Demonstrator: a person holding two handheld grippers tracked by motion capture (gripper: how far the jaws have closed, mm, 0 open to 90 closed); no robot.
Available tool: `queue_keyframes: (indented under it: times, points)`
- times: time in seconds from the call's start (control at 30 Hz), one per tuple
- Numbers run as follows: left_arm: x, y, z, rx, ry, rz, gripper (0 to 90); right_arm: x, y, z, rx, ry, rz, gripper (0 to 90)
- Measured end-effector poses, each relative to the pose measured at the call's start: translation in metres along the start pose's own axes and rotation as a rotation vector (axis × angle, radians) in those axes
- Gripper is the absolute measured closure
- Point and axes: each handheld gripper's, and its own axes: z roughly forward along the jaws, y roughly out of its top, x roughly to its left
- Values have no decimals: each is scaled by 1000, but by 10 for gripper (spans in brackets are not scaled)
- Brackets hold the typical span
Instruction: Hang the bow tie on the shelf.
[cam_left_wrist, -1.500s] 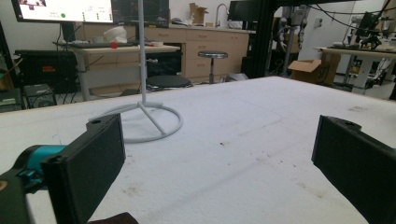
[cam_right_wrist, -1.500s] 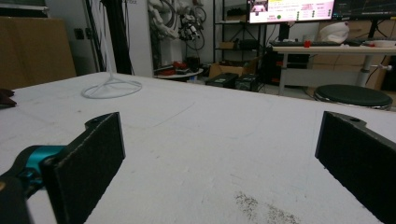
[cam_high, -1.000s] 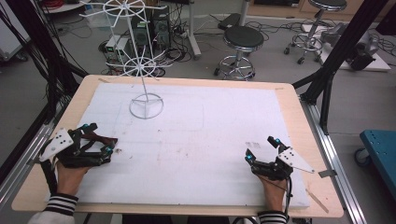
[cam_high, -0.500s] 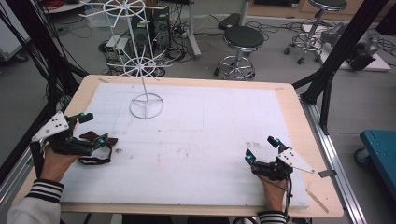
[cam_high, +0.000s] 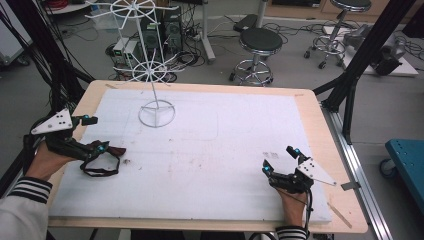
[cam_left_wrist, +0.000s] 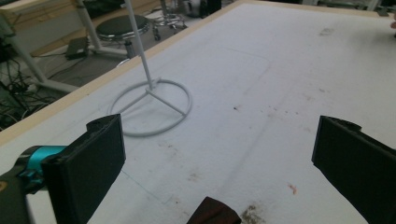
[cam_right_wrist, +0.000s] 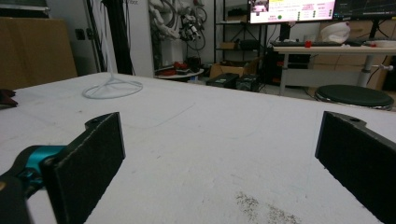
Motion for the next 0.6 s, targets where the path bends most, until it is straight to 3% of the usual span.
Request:
queue_keyframes:
  times: [0.1, 0.3, 0.6]
  points:
    - [4, 3, 0, 60, -19, 40, 32, 0, 0, 0, -1, 0, -2, 7]
    - [16, 5, -1, 144, -78, 57, 32, 0, 0, 0, -1, -2, -3, 7]
    - [26, 5, 8, 275, -155, 116, 32, 0, 0, 0, -3, 1, -7, 7]
